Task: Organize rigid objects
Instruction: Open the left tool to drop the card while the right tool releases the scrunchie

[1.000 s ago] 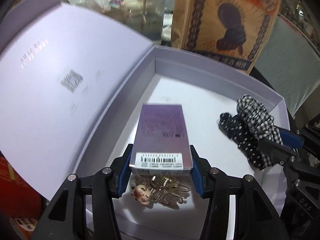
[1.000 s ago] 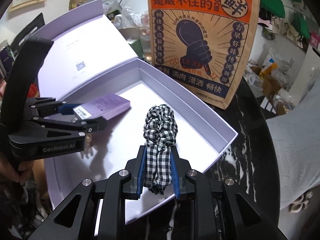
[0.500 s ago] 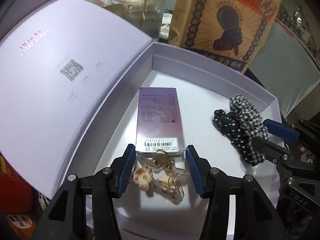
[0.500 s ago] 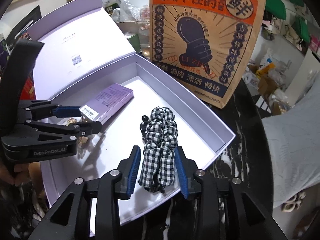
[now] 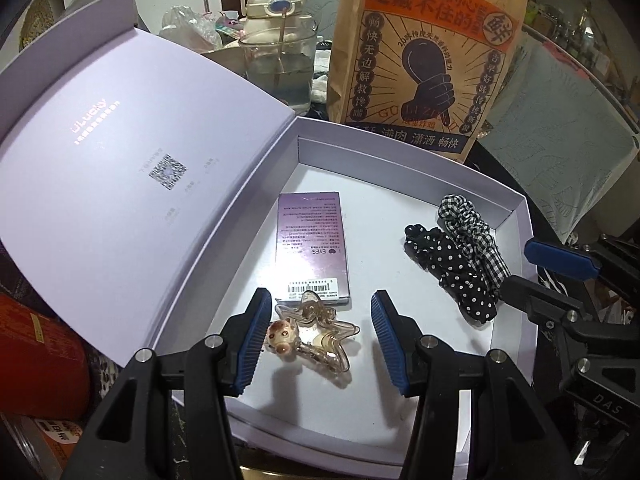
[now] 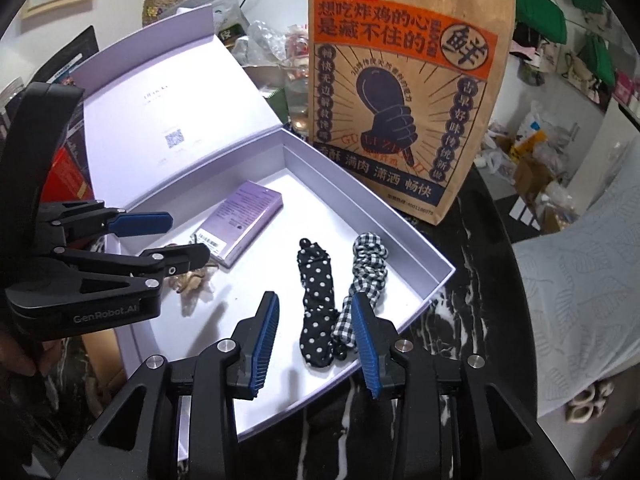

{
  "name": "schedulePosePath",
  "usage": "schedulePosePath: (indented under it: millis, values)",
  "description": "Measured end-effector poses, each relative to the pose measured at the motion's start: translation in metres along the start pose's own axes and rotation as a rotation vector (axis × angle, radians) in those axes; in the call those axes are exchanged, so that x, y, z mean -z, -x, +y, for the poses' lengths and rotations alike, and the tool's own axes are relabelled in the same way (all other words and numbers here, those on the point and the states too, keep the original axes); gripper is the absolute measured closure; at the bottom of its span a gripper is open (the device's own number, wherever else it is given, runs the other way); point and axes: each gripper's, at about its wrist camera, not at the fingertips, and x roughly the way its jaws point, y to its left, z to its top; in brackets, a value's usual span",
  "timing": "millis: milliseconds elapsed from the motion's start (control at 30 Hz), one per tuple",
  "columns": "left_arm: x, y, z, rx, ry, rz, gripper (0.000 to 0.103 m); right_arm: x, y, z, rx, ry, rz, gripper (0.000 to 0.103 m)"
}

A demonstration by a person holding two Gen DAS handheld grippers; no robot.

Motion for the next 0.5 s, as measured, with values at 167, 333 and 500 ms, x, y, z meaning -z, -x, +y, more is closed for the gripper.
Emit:
schedulePosePath:
  millis: [167, 333, 500]
  values:
    - [-0.006, 0.010, -0.005, -0.037, -0.020, -0.035, 0.052, 0.002, 0.013, 0.002, 0.016, 0.012, -0.021, 0.065]
    - [-0.009, 0.022, -0.009, -0.051, -0.028, -0.064, 0.052, 0.004, 0.025, 0.002, 0.020, 0.007, -0.043, 0.062]
    - [-0.008, 0.038, -0.011, -0.060, -0.020, -0.081, 0.052, 0.005, 0.040, 0.002, 0.020, 0.008, -0.078, 0.061]
